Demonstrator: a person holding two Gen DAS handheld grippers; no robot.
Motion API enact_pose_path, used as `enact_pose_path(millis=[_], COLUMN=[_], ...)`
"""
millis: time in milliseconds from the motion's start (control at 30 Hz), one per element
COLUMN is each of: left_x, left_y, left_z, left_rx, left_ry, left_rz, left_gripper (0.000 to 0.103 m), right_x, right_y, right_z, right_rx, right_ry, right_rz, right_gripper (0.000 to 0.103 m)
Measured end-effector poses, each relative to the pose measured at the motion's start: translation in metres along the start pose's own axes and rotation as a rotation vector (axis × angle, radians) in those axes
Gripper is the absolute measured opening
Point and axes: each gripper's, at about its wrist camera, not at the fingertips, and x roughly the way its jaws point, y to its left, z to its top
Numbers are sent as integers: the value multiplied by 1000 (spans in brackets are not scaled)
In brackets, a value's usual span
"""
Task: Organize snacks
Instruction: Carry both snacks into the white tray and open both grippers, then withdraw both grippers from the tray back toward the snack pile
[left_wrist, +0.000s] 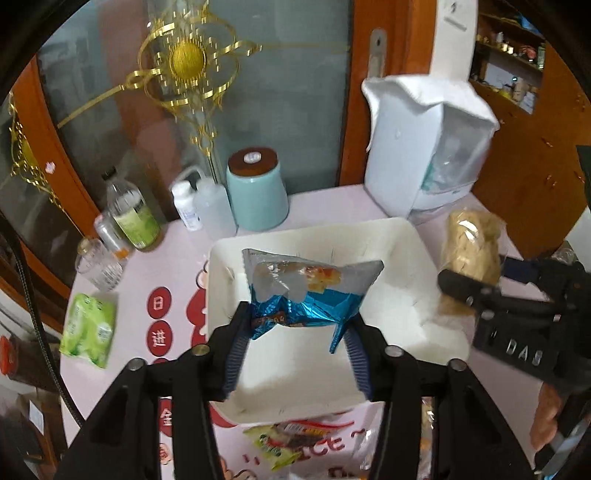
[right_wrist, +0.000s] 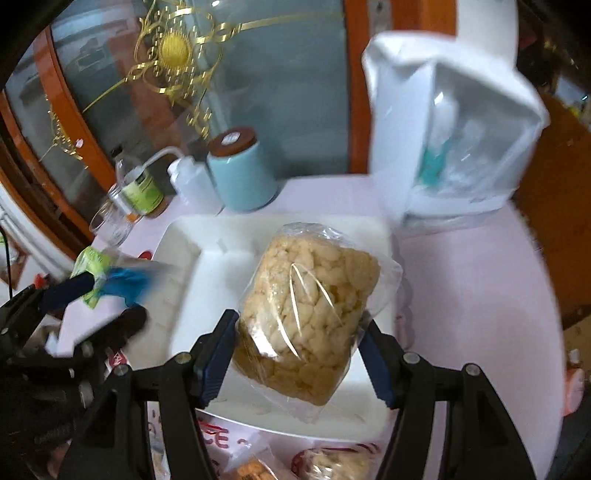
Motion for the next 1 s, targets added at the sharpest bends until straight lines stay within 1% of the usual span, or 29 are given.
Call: enact_pose_path(millis=[33, 67, 100, 133, 167, 267, 433, 500, 633, 667, 733, 900, 1000], left_x=[8, 16, 22, 30, 36, 48, 43, 36, 14, 6, -12, -58, -84], left_y=[-1, -1, -1, -1, 0, 1, 2, 2, 0, -1, -4, -10, -15], left_z=[-1, -2, -3, -4, -6, -13, -22, -25, -29, -31, -36, -48, -54], left_rx=[-10, -19, -28, -35, -45, -69, -92, -104, -120, -123, -128, -152, -152], left_ry=[6, 16, 21, 39, 60, 97, 97, 80, 46, 26, -21, -102, -131], left_rz=[-2, -2, 14, 10, 0, -9, -11, -11, 12, 25, 51, 58, 75], left_gripper=[82, 92, 92, 92, 92, 92, 92, 92, 92, 92, 92, 92, 92], right_x=[6, 11, 12, 15, 16, 17, 9, 2, -18, -24, -38, -75, -95], right_y=[-2, -5, -6, -7, -9, -12, -10, -10, -9, -8, -7, -5, -4], right_z=[-1, -3, -4, -5, -6, -7, -8, -10, -17, -19, -24, -36, -43], right_rx=[9, 6, -2, -11, -14, -22, -50, -47, -54, -59, -63, -76, -85], right_ry=[-2, -14, -19, -21, -23, -25, -39, -43, -63, -70, -87, -127, -145], right_rz=[-1, -7, -10, -7, -1, 26, 45, 62, 87, 89, 96, 97, 83], right_gripper=[71, 76, 79, 83, 83, 84, 84, 84, 84, 84, 84, 84, 84])
